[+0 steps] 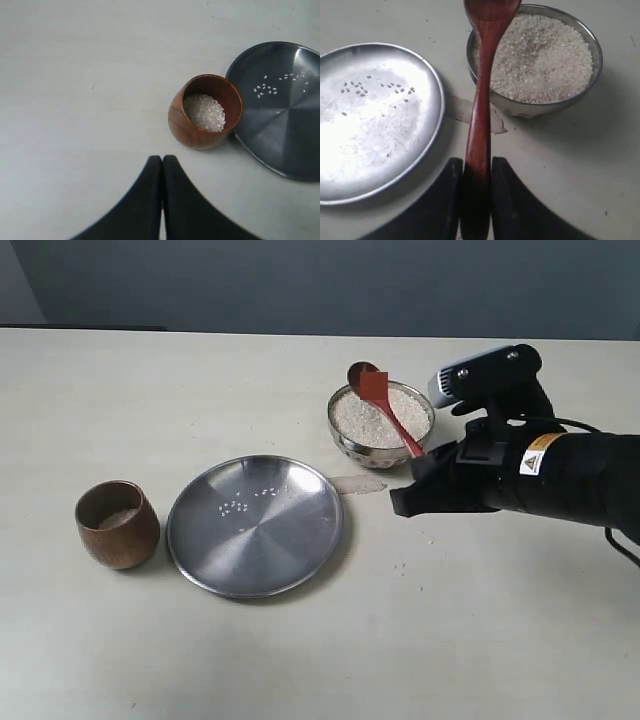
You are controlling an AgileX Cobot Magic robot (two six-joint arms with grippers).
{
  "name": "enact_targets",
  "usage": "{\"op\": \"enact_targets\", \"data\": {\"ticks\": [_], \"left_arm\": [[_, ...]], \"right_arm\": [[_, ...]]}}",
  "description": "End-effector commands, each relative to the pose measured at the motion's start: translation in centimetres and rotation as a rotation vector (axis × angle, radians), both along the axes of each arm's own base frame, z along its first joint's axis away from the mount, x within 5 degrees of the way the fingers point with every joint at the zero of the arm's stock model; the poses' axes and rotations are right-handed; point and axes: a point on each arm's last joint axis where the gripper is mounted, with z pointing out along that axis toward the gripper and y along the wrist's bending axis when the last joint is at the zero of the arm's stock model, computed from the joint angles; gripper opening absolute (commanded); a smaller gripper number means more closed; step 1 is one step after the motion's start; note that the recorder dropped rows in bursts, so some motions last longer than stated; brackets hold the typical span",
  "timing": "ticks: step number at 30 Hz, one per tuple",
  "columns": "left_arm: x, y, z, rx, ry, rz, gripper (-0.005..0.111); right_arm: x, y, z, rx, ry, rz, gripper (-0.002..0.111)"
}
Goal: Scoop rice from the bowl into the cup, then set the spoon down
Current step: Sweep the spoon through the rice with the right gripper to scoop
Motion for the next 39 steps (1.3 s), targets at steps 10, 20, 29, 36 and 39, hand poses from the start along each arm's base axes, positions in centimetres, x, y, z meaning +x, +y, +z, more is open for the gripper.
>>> {"op": "enact_targets", "data": {"ticks": [10, 20, 29, 36, 39], "left_arm": [[0.1, 0.0, 0.0, 0.003, -0.006, -0.003, 0.0], [0.1, 0.0, 0.0, 0.003, -0.006, -0.003, 0.0], [0.1, 0.0, 0.0, 0.003, -0.006, -0.003, 0.0], [0.1, 0.0, 0.0, 0.003, -0.006, -0.003, 0.0], [0.1, 0.0, 0.0, 0.003, -0.006, -0.003, 0.0]], "right_arm": [[0.4, -0.8, 0.3, -0.128, 0.014, -0.02, -0.001], [2.6, -1.7, 4.1, -0.425, -0.04, -0.048, -0.001], [4.0, -1.7, 4.5, -0.649, 0.019, 0.029, -0.001], [4.4, 0.6, 4.4, -0.872, -0.052, 0.199, -0.001], [5.0, 1.8, 4.4, -0.958, -0.086, 0.235, -0.001]]}}
